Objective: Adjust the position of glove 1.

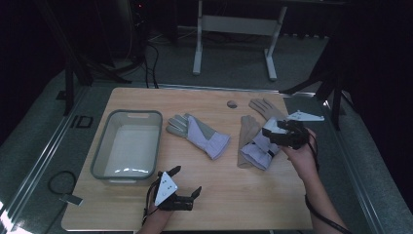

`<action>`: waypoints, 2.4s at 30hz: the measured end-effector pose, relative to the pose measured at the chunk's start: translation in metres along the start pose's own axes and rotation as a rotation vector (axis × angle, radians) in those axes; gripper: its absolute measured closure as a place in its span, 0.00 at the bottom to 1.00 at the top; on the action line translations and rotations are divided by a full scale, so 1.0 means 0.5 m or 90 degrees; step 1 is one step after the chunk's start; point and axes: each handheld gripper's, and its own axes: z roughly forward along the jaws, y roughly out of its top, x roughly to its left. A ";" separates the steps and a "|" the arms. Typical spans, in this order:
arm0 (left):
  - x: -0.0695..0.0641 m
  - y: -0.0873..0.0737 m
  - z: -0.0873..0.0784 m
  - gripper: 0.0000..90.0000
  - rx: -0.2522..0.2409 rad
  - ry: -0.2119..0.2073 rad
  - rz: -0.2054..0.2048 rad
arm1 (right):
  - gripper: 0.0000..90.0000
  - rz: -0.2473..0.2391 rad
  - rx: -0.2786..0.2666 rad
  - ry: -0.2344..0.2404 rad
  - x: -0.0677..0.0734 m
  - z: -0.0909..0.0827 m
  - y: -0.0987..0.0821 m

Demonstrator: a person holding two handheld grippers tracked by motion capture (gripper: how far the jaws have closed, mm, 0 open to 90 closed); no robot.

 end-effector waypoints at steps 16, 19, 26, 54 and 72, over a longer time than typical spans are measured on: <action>0.001 0.000 0.000 0.02 -0.001 -0.004 -0.003 | 0.36 -0.081 0.059 0.086 0.084 0.158 0.052; 0.001 0.000 0.000 0.02 -0.003 -0.005 -0.004 | 0.37 -0.098 0.083 0.115 0.112 0.200 0.059; 0.002 0.000 0.000 0.02 -0.003 -0.008 -0.007 | 0.42 -0.127 0.121 0.148 0.154 0.269 0.060; 0.004 -0.001 -0.001 0.02 -0.003 -0.010 -0.015 | 0.70 -0.225 0.225 0.174 0.205 0.428 0.027; 0.004 0.000 -0.001 0.02 -0.002 -0.011 -0.019 | 0.98 -0.123 0.222 0.074 0.235 0.410 0.033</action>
